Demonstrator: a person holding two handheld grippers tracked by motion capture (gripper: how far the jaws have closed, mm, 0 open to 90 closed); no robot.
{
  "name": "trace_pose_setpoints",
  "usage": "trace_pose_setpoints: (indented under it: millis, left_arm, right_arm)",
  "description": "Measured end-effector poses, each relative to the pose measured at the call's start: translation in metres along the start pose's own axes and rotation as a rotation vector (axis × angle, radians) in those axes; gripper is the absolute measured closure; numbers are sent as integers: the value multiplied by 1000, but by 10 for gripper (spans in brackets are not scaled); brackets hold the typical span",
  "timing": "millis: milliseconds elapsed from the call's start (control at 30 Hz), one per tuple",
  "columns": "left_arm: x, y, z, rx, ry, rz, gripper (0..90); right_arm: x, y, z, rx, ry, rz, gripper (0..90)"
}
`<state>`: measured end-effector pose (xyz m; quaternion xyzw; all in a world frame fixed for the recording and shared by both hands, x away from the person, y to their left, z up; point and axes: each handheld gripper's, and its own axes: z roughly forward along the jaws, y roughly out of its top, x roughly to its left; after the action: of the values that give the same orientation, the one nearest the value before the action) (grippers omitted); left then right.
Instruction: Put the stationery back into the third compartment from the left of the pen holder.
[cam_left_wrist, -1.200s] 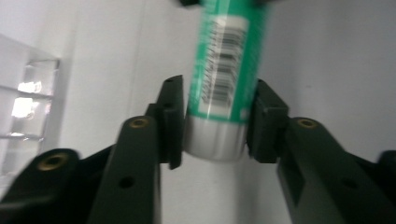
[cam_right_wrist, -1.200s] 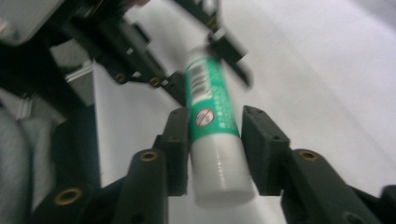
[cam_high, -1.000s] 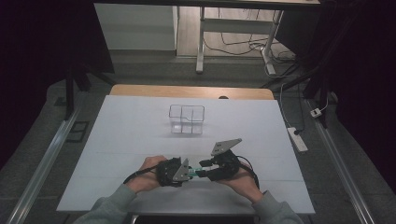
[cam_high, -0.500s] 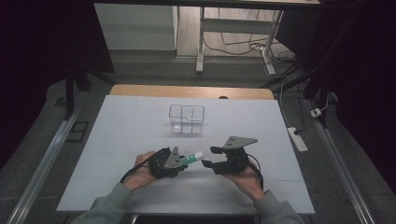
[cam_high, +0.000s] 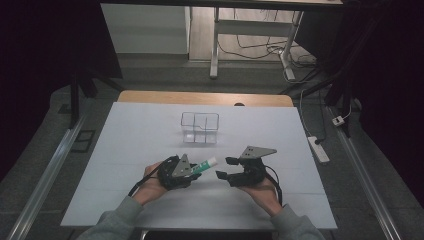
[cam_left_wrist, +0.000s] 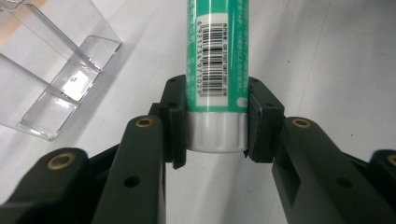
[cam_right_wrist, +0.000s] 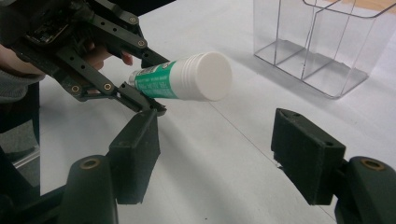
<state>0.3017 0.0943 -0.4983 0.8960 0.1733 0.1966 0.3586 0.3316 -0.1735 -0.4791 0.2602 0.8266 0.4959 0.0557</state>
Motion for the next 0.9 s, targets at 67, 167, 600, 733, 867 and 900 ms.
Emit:
trace_pose_setpoints:
  millis: [67,167,600,733,867,900]
  left_arm:
    - [0,0,0,-7,5,-2,646]
    - [0,1,-2,-23,10,-13,647]
    - [-5,9,1,-70,19,-29,646]
    - [-8,11,4,-68,19,-18,646]
    - [-9,12,5,-67,30,-17,645]
    - [-9,12,5,-64,32,-14,644]
  right_arm:
    - [-1,0,0,-4,2,7,326]
    - [-1,-1,1,-12,7,18,326]
    - [1,4,11,-62,50,87,357]
    - [3,7,15,-80,72,102,407]
    - [2,9,14,-109,66,123,489]
    - [1,9,14,-116,80,138,505]
